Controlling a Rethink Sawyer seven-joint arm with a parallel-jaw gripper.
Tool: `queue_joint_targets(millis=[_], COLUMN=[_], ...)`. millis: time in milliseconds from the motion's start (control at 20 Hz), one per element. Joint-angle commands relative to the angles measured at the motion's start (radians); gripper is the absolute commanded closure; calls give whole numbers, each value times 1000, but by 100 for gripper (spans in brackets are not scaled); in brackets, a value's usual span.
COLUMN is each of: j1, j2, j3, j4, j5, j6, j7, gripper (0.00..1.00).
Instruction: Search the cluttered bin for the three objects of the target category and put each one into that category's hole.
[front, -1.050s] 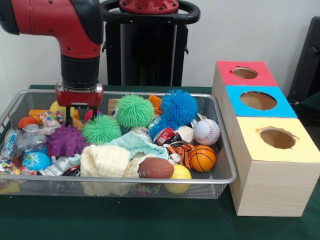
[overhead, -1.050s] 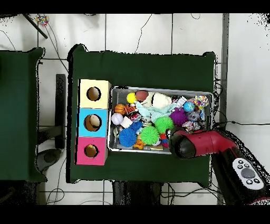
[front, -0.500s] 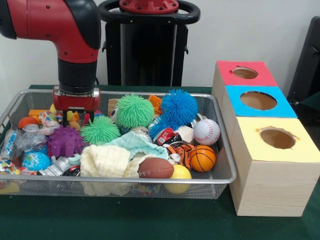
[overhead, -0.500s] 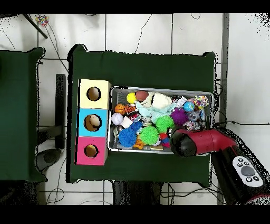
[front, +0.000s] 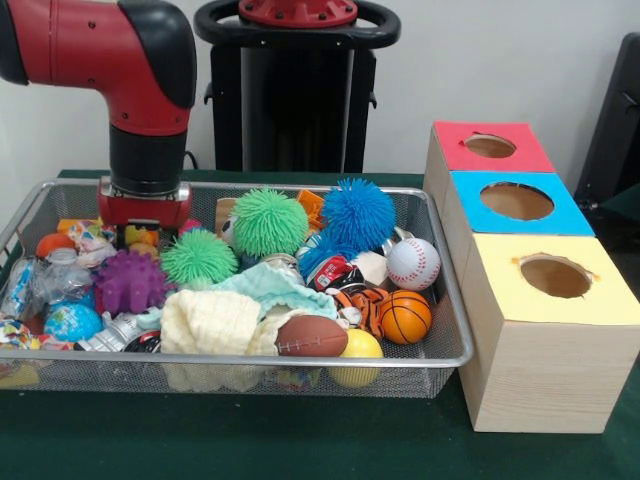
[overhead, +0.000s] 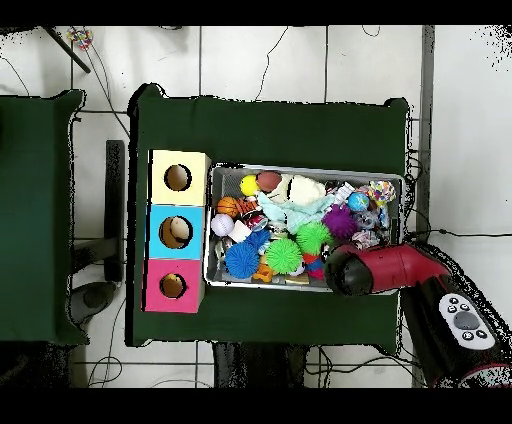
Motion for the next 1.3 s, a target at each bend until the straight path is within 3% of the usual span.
queue_joint_targets(millis=[50, 200, 250, 450, 550, 700, 800, 1100, 1300], j1=[29, 46, 49, 37, 53, 82, 90, 58, 29], j2=[101, 107, 112, 104, 95, 31, -31, -315, -413], j3=[-48, -69, -79, -71, -88, -91, -81, 8, 58], j4=[-55, -56, -54, -26, -17, 37, 92, 294, 352], j5=[-47, -41, -39, -43, -41, -33, -3, 158, 254], j6=[176, 179, 169, 117, 73, 33, 38, 134, 185], j7=[-131, -107, -101, -93, -30, 3, 4, -76, -130], gripper=[0, 0, 100, 100, 100, 100, 100, 100, 100])
